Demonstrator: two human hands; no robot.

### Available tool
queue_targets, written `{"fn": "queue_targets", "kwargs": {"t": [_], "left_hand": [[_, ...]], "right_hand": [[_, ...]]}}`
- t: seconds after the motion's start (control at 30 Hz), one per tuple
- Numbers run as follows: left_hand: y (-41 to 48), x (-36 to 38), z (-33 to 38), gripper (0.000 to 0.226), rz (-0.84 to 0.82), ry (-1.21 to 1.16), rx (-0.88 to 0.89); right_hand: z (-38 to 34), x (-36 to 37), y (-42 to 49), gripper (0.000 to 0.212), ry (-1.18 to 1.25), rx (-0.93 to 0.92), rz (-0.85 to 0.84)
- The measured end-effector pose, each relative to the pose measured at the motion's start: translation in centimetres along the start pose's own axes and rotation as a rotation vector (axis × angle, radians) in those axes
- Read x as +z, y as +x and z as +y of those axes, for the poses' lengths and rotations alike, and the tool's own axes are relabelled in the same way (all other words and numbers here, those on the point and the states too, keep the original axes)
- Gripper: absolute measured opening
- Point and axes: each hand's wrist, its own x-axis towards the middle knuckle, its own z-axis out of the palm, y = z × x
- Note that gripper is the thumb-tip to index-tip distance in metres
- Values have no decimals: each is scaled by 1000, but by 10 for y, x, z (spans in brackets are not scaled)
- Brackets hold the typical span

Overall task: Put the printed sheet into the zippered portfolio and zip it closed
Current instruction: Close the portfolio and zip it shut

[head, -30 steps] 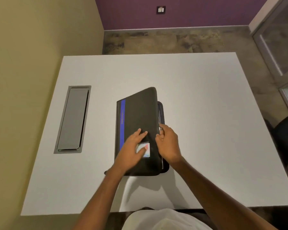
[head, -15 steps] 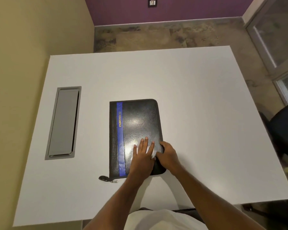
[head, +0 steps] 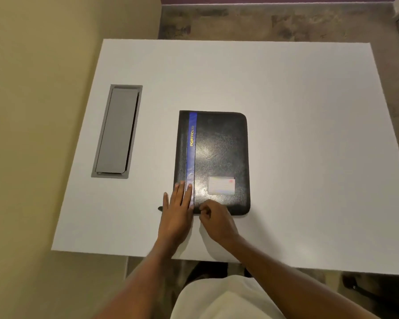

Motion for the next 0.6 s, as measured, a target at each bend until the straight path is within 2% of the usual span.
{"fn": "queue_targets", "kwargs": {"t": [0.13,0.33,0.47,0.6], "left_hand": [[-36,0,-28,59,24,-60,-129],[-57,-4,-38,25,127,5,-209],[-52,-6,-37,25,147,-97,-311],[-51,-6,-39,21,182,-307,-339]], "right_hand": [[-8,37,-11,19,-86,20,-93],[-12,71,-18,36,-272,7,-91],[-17,84,-14,27,-307,-28,-31],[-19,93,-8,19,-318,-10,52]]}}
